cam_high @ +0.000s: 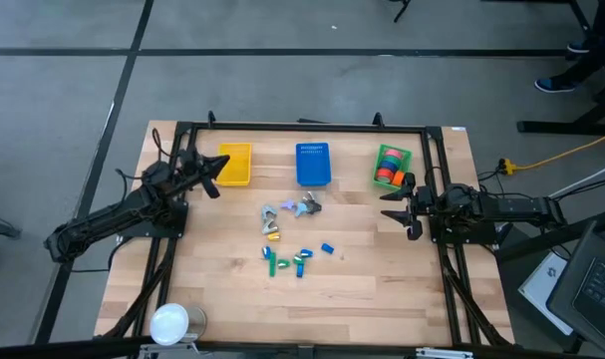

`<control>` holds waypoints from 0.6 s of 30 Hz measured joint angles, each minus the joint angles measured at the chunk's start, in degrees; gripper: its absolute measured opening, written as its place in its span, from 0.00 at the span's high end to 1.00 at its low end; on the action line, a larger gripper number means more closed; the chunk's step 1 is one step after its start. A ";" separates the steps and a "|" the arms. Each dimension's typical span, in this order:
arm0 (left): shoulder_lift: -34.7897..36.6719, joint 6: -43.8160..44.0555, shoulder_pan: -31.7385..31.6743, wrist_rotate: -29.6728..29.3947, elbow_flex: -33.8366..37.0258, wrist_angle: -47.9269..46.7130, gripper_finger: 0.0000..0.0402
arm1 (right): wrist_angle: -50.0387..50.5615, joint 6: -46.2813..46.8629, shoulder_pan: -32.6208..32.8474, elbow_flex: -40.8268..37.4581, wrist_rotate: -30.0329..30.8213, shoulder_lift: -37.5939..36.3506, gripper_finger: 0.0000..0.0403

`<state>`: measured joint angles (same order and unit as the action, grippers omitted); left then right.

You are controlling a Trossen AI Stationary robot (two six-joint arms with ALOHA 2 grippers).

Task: Pick and place Stapler, Stapler remover, tape
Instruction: Put the violet staple remover into the yellow basket

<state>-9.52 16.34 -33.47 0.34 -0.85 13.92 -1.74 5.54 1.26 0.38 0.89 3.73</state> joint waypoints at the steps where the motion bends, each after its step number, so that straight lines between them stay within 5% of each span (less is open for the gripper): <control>1: -0.04 -0.02 0.00 0.27 -0.41 -0.49 1.00 | 0.00 0.00 0.00 0.00 0.00 0.00 0.48; 8: -4.72 -4.95 0.66 8.48 -5.16 -0.91 1.00 | 0.00 0.00 0.00 0.00 0.00 0.00 0.48; 18: -21.41 -13.08 8.24 7.15 -15.25 -3.93 1.00 | 0.00 -0.01 -0.01 0.00 0.00 0.00 0.48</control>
<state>-30.93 3.25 -25.24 7.49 -16.11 9.99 -1.74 5.53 1.24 0.38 0.89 3.73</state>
